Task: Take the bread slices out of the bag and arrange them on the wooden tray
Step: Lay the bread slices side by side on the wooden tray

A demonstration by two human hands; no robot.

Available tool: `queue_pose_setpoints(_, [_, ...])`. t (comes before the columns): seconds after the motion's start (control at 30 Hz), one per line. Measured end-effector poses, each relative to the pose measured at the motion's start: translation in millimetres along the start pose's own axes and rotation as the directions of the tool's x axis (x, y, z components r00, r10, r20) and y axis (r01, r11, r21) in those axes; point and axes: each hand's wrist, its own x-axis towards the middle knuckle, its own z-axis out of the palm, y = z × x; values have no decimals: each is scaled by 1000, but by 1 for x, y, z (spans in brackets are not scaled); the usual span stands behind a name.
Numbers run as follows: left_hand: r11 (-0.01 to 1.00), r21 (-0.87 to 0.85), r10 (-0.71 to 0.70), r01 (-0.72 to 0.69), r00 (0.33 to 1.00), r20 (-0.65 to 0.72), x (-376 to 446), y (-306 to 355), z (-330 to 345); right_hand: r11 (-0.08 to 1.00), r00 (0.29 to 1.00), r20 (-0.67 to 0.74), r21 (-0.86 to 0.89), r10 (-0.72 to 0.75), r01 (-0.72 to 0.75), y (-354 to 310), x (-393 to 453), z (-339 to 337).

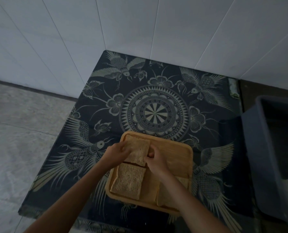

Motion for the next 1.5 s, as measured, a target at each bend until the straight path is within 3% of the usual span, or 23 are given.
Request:
queue_pose_setpoints(0.27, [992,-17,127,-128,990,-63,-31,16,14,998,998,-44,-47,-52,49,13,-23,-58])
queue_pose_setpoints(0.47, [984,-85,164,-159,985,59,-57,38,55,999,983,-183,26,-35,41,49,-56,-99])
queue_pose_setpoints(0.67, [991,-135,30,-6,984,178,-68,40,103,996,962,-270,86,49,-26,92,-89,-108])
queue_pose_setpoints(0.8, [987,-149,-31,61,981,193,-73,36,124,988,954,-261,8,148,-152,109,-105,-98])
queue_pose_setpoints(0.93, [984,-163,-40,72,981,191,-81,34,136,982,939,-306,-55,158,-183,116,-112,-87])
queue_pose_setpoints(1.5, [985,-157,-54,72,992,116,-97,35,145,994,964,-255,-61,77,-96,128,-118,-85])
